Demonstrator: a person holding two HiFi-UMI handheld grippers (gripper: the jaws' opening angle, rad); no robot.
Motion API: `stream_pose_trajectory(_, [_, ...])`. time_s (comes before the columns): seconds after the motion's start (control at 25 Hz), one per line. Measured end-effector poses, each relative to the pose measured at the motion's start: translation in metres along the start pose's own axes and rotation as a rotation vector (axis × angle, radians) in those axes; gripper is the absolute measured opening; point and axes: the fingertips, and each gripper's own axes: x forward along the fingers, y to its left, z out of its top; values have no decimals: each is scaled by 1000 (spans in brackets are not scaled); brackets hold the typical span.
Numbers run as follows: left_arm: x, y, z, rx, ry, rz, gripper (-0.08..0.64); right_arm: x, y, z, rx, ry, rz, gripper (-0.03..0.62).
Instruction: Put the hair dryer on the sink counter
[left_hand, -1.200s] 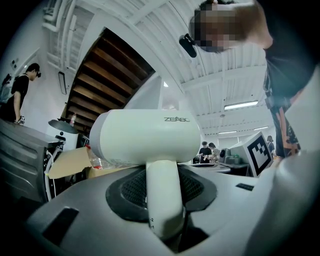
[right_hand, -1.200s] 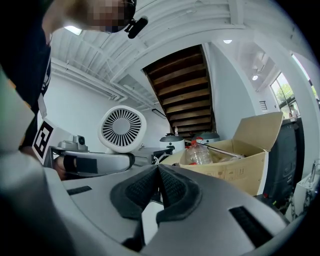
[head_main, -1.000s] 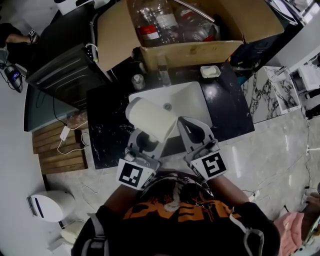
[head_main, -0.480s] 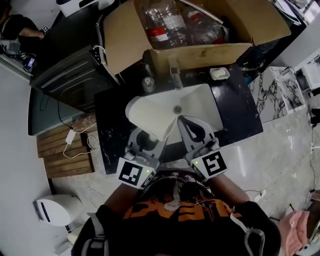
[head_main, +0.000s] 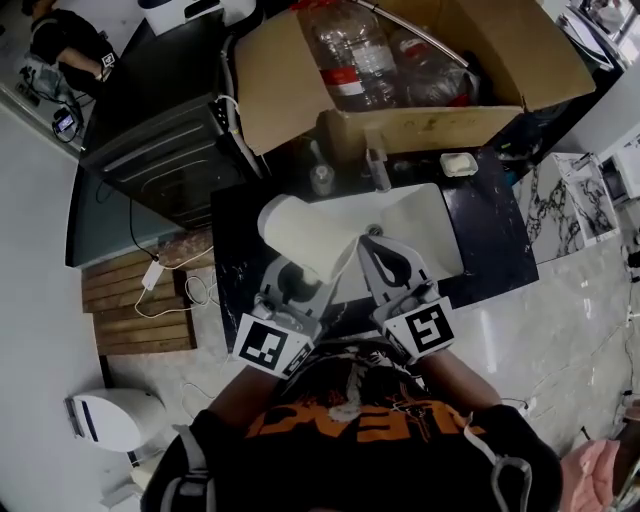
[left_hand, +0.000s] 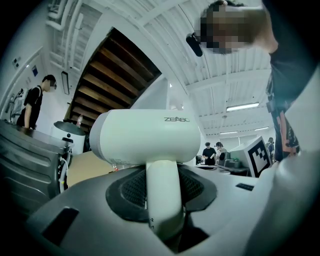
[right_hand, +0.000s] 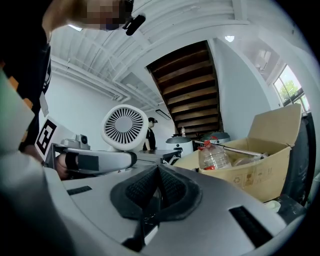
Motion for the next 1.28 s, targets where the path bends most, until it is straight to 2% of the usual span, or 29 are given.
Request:
stream_pose_trajectory(0.16, [-12,15,-4,-2,-2,34,158,12,14,-8,-15,21,39,14])
stream_pose_trajectory(0.32, [-22,28,-8,-62,-22,77,158,22,28,-17,-17,56,84,14])
stream_pose_trajectory(0.56, [-38,53,-21,-68,5,112,158,43,47,-27,-29,95,142,14])
stream_pose_trajectory(0.84, [-57,79,-30,-70,18,168,158,70,73,-32,-37,96,211,14])
stream_pose_trajectory(1.28, [-74,116,-45,-88,48,244,158,94,86,-43,-36,121,255,14])
